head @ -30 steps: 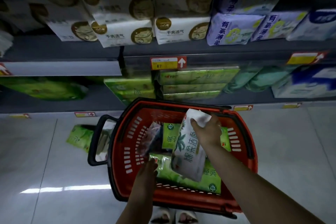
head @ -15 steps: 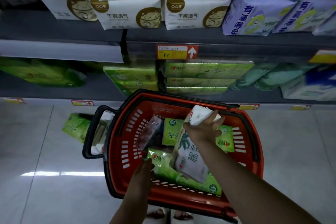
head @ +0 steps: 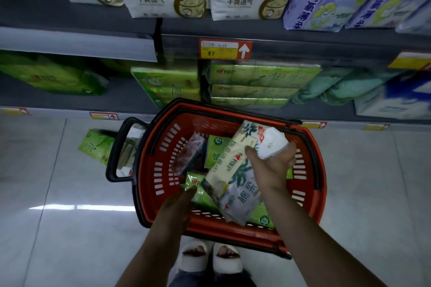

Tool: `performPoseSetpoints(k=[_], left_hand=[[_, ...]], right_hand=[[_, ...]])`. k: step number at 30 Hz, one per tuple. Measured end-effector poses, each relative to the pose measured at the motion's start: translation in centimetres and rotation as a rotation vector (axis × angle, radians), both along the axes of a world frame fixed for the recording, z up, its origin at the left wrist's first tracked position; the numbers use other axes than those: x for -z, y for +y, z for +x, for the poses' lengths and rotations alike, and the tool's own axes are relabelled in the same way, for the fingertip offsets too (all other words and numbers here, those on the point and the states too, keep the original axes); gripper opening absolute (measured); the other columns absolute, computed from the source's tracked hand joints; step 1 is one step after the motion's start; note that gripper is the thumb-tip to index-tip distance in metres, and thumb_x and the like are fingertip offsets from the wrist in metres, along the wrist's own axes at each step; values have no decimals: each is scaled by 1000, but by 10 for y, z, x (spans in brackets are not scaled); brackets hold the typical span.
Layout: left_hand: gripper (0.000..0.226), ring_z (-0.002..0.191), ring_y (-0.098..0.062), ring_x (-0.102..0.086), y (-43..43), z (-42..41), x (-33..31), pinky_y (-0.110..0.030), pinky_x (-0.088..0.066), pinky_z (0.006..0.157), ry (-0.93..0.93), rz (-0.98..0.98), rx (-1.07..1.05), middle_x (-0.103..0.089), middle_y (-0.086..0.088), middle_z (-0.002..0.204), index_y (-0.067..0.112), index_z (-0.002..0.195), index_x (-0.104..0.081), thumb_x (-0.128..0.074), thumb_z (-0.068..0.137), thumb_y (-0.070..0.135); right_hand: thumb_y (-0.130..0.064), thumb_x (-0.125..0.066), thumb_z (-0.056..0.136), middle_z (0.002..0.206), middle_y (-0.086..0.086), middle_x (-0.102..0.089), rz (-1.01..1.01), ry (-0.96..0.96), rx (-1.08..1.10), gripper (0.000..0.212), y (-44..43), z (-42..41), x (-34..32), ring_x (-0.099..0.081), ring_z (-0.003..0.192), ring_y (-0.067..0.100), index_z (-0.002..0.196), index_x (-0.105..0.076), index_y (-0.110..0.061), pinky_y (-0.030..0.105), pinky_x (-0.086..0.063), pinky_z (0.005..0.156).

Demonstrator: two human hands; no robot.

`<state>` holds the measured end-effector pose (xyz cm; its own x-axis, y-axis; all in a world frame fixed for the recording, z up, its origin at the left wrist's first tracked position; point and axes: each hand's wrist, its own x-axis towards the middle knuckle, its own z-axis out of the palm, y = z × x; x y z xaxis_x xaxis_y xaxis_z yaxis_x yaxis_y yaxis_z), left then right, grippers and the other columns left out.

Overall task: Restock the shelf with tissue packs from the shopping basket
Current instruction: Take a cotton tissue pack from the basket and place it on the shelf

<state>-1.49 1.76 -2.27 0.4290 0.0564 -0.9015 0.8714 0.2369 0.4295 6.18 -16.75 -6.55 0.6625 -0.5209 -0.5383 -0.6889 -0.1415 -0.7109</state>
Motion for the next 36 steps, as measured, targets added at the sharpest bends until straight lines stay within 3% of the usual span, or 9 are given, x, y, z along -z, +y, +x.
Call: performPoseSetpoints(k=[4,6,9,13,16,18,23,33,36], left_hand=[[47,69,-19,-74,-11,5,-7,-29,-55,50,60,-137,-55,-76,-8,87,15,111,-64,-53,85,53],[61,61,-19,-73,-14,12,-11,-28,-54,44,45,-192,-100,-77,-7,87,14,112,-62,-55,74,60],[95,78,-21,-74,1,2,-4,-33,-58,55,-102,-247,-156,-62,-13,128,19,125,-57,-75,47,69],[57,104,-31,-68,-15,5,-47,-47,-53,89,-127,-278,-71,-68,-9,120,25,126,-59,-60,76,52],[72,71,-17,-71,-9,16,-59,-22,-53,58,-263,-302,39,-63,-16,123,12,134,-50,-58,77,56],[109,56,-4,-68,-3,19,-55,-17,-50,45,-332,-326,34,-64,-19,117,6,134,-49,-74,47,66],[54,103,-27,-69,-24,19,-93,-39,-59,76,-214,-355,64,-71,-6,116,28,125,-61,-75,73,36],[59,97,-27,-71,-19,38,-221,-33,-57,67,-237,-269,181,-68,-4,122,27,112,-71,-84,57,43],[78,100,-29,-69,-18,42,-269,-45,-56,83,-336,-214,255,-69,-3,120,28,120,-66,-86,49,53]], right_hand=[[-27,-77,78,155,2,-9,140,-128,124,104,6,-10,-15,-27,128,13,150,-2,-26,24,-31,94],[-30,-81,72,152,1,-23,213,-192,204,107,8,-13,-22,-38,127,13,149,-7,-30,28,-42,95],[-20,-81,73,131,4,-51,336,-274,331,100,6,-17,-38,-61,107,12,147,-13,-29,29,-58,77],[-11,-75,79,109,-7,-63,430,-350,442,84,8,-25,-64,-68,85,0,141,-22,-30,20,-56,61],[-13,-77,76,119,-2,-62,423,-377,496,80,11,-28,-83,-68,96,8,134,-26,-34,31,-59,75],[-16,-78,76,123,-1,-58,395,-397,530,82,15,-32,-95,-66,102,12,135,-24,-35,38,-58,83],[-18,-76,77,112,-12,-58,346,-431,589,79,18,-47,-128,-66,84,-6,134,-25,-37,18,-56,64],[-22,-74,79,107,-22,-51,434,-522,689,84,21,-56,-263,-59,94,-4,141,-19,-33,30,-55,82],[-22,-74,79,112,-19,-51,480,-573,685,86,21,-52,-310,-60,102,4,141,-17,-35,39,-54,90]])
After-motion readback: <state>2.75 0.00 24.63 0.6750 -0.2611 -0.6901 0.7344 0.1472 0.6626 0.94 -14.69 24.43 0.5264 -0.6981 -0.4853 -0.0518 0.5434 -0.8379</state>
